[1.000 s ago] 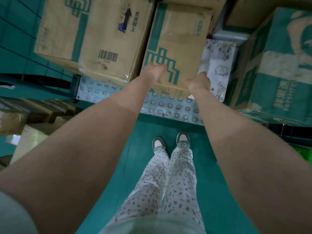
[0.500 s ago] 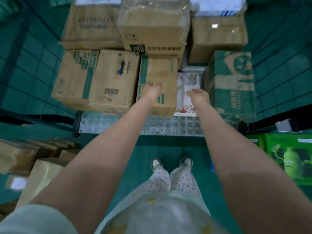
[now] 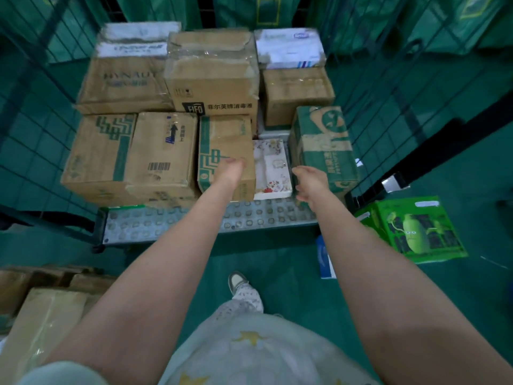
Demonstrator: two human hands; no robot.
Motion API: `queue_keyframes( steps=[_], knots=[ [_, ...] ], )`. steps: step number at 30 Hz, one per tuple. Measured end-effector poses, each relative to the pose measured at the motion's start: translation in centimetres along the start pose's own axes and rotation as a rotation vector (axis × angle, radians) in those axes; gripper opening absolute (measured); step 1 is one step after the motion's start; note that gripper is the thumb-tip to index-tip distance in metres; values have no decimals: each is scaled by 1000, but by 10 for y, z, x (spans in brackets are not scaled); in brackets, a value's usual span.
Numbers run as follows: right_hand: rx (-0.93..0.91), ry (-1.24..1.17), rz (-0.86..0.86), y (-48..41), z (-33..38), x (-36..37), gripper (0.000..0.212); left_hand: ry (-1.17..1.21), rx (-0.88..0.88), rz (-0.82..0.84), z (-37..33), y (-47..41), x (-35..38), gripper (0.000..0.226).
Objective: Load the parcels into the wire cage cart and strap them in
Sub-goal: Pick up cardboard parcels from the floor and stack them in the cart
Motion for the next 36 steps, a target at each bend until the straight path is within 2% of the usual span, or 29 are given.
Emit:
queue_keyframes(
  steps=[7, 14, 17, 20, 23, 30, 32, 36],
  knots=[
    [63, -55, -65, 58, -51, -29, 31, -5, 35, 73, 23, 71, 28, 38],
    [23, -213, -165, 89, -86, -50, 23, -167, 70, 203, 29, 94, 43, 37],
    [68, -279, -182, 100, -103, -50, 25, -258, 94, 262, 31, 97, 40, 17],
    [135, -394, -264, 111, -125, -42, 7, -323, 119, 307, 32, 99, 37, 5],
    [132, -539, -327, 124, -143, -31, 15, -387, 124, 381, 37, 100, 41, 13],
    [100, -650, -536, 167, -172, -51, 27, -542, 213, 518, 50, 126, 69, 13],
    [116, -689, -590, 184, -192, -55, 25, -581, 230, 557, 59, 140, 80, 9],
    [141, -772, -674, 216, -226, -59, 13, -655, 245, 656, 81, 164, 102, 18]
  ],
)
Point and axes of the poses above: each hand's wrist, its own y-axis away from the middle knuckle, its own x-axis out of the palm, z = x × y, the point moved 5 cm from there along -y, towards the middle knuckle, and after that the axes turned 6 degrees about z, right-handed, at the moved point
